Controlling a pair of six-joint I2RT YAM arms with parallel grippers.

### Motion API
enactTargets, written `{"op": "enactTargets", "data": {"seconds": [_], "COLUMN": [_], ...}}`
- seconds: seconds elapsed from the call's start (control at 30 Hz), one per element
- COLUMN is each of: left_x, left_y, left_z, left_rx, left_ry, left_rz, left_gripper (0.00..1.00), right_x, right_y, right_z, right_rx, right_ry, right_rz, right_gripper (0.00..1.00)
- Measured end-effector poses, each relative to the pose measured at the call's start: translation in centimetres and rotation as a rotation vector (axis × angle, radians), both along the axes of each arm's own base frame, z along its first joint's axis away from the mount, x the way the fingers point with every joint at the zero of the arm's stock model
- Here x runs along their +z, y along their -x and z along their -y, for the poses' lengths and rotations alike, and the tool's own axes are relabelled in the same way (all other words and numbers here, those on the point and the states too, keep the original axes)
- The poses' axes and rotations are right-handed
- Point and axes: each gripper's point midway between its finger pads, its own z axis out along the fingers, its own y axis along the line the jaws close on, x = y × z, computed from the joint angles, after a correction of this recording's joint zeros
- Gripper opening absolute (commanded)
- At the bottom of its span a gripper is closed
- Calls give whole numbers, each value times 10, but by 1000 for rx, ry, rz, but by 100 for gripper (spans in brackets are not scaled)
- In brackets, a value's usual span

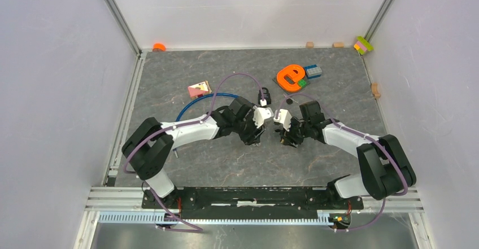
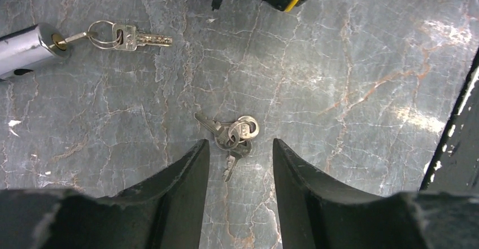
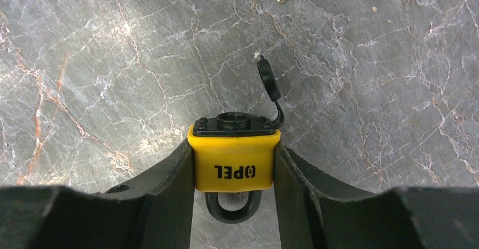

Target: Unlock with the key

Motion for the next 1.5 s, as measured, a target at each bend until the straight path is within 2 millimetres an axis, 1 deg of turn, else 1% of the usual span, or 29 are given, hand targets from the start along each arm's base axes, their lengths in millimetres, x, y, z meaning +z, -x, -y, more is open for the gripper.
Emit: {"op": "enactTargets", "data": {"seconds": [0.1,0.23,0.43,0.57,0.7,0.77,0.9,1.03,1.23,1.37,1.5], "left_x": [-10,-23,-22,-23,-25,-25,-27,-42,-41,-41,-41], "left_y": [-2,-1,-5,-10,-12,-13,-15,-9,0,0,-1], "left_z": [0,-3,2,5,7,7,4,-10,-20,-21,-19], "left_rx": [27,53,73,81,85,89,106,124,126,126,127], "left_ry": [-29,-68,-69,-72,-73,-74,-75,-112,-95,-94,-97], "left_rz": [-40,-92,-104,-106,-109,-111,-109,-120,-105,-104,-108], "left_gripper": [47,47,50,54,58,59,60,62,63,63,59], "right_x": [0,0,0,0,0,0,2,13,18,20,21], "right_y": [0,1,1,5,9,12,12,4,-4,-5,-5], "right_z": [0,0,1,4,7,8,8,4,12,10,9], "right_rx": [2,3,-1,-6,-5,-3,2,2,-42,-42,-37], "right_ry": [-1,-1,-3,7,17,20,17,-39,-84,-99,-107], "right_rz": [0,-2,-8,-17,-31,-37,-31,6,3,3,3], "right_gripper": [44,50,58,61,67,72,77,83,86,86,86]}}
